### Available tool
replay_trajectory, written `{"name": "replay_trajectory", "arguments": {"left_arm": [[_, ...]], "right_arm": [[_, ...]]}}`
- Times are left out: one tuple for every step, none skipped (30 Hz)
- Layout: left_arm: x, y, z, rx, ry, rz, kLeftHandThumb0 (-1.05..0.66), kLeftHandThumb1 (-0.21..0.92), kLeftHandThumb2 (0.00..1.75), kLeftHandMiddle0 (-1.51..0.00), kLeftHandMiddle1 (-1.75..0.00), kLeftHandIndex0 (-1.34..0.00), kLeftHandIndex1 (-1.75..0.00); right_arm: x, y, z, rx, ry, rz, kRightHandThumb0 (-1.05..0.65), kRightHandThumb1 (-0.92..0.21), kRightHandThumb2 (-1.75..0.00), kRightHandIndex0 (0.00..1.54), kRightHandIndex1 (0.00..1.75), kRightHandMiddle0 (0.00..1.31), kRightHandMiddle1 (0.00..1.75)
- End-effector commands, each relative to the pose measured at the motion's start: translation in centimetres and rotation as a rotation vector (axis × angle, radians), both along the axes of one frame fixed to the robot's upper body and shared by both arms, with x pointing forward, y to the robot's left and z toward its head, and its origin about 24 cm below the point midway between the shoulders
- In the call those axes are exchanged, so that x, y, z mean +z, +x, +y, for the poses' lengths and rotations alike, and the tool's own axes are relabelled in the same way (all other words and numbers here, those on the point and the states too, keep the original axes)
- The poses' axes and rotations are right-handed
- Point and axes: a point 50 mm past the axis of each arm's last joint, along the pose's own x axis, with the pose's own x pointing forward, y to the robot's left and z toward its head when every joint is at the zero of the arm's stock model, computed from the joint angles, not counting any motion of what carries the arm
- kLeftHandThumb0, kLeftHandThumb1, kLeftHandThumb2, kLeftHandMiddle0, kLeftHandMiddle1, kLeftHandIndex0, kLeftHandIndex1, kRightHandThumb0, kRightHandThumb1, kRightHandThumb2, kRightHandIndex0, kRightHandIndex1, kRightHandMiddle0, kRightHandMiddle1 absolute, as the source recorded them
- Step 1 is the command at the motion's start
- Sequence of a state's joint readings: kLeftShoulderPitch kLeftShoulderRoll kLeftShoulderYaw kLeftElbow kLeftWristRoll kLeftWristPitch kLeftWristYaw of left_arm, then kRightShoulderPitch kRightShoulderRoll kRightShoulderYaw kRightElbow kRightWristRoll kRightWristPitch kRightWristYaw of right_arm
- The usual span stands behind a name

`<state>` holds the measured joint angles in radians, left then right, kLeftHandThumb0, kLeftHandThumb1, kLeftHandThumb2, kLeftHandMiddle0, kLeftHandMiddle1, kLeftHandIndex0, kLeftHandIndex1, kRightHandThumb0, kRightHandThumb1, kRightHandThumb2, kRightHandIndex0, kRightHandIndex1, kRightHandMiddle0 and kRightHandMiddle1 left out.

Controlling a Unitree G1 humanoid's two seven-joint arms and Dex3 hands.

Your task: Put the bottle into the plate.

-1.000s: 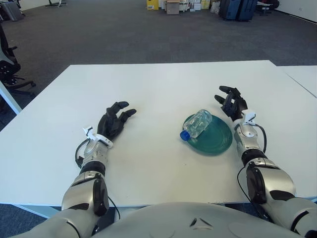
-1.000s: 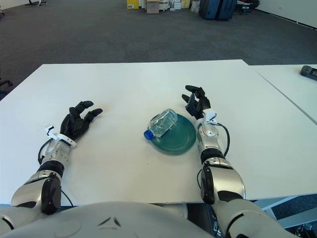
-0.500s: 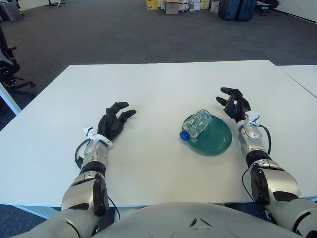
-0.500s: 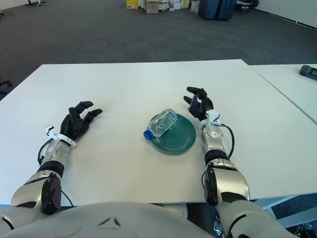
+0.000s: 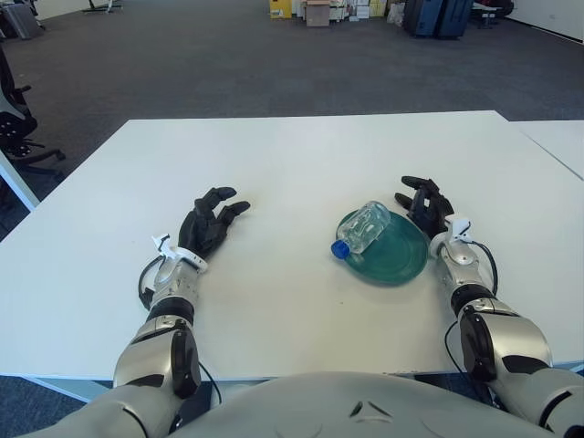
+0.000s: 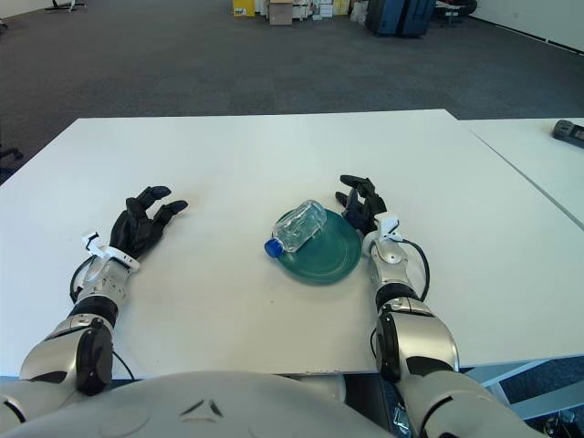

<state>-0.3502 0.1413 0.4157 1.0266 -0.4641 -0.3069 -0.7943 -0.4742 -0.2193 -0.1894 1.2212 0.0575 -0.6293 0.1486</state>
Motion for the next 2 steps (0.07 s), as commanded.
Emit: {"name": "replay_trajectory", "arguments": {"left_arm": [[-0.16,-0.07,0.34,0.005,-0.012,0.018,-0.98,0.92,0.98,-0.59,-1.38,-0.44,-1.34],[-0.17,-0.08,0.35,0.006,-0.014,0.019,-0.98,0.92,0.98,-0.6,-1.36,-0.44,-1.33]], "right_arm": [[-0.19,0.15,0.03,-0.011,0.023,0.026,-0.78,-0.92,-1.03,0.48,0.0,0.04,0.8],[-0.22,0.13,0.02,-0.013,0.025,0.027,-0.79,-0.92,-1.03,0.48,0.0,0.04,0.8]]}}
